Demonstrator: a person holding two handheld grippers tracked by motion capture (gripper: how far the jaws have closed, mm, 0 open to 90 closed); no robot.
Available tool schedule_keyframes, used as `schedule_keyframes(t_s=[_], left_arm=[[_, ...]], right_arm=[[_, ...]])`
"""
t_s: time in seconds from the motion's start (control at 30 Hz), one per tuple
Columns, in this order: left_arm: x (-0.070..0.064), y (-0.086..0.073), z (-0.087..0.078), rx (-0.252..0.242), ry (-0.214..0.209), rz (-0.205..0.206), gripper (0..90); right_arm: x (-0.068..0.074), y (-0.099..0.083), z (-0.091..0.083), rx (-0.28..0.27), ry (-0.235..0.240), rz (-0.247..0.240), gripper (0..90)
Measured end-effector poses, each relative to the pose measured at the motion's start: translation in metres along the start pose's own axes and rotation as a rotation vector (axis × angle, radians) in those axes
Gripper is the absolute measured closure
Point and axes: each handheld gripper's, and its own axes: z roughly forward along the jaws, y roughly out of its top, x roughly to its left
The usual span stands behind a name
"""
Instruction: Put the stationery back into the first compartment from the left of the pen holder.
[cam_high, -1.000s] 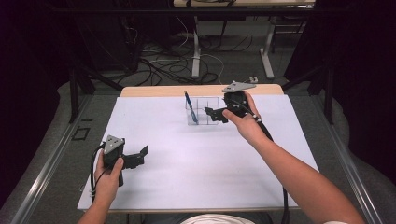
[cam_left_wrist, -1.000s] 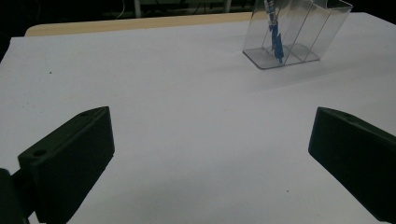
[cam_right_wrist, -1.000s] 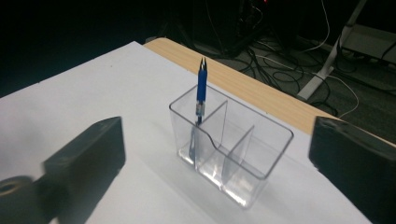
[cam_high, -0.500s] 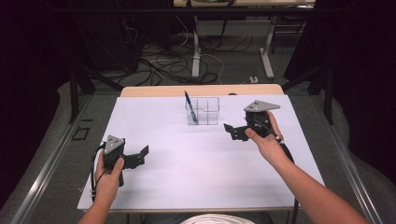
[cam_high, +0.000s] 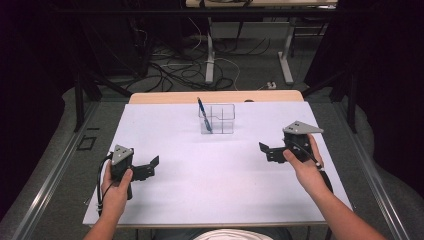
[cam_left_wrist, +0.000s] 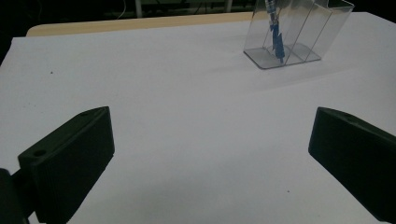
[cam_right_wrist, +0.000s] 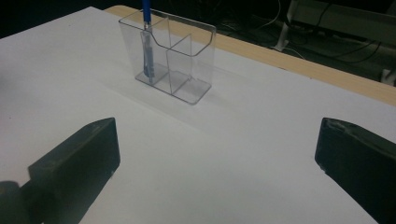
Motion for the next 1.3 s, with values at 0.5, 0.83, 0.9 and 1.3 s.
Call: schedule_keyframes(t_s=[0.5, 0.83, 0.9, 1.3], left_arm=[[0.001, 0.0, 0.0, 0.0, 0.004, -0.003, 0.2], [0.002, 0.0, -0.001, -0.002, 0.006, -0.002, 0.2], [0.002, 0.0, -0.002, -0.004, 0.006, -0.004, 0.2], [0.006, -0.001, -0.002, 0.0, 0.013, -0.013, 0.2]], right_arm=[[-0.038, -0.048, -0.011, -0.002, -0.101, 0.127, 0.0], [-0.057, -0.067, -0.008, 0.007, -0.168, 0.178, 0.0], [-0.061, -0.068, -0.008, 0.006, -0.172, 0.177, 0.0], [-0.073, -0.08, -0.005, 0.025, -0.186, 0.219, 0.0]])
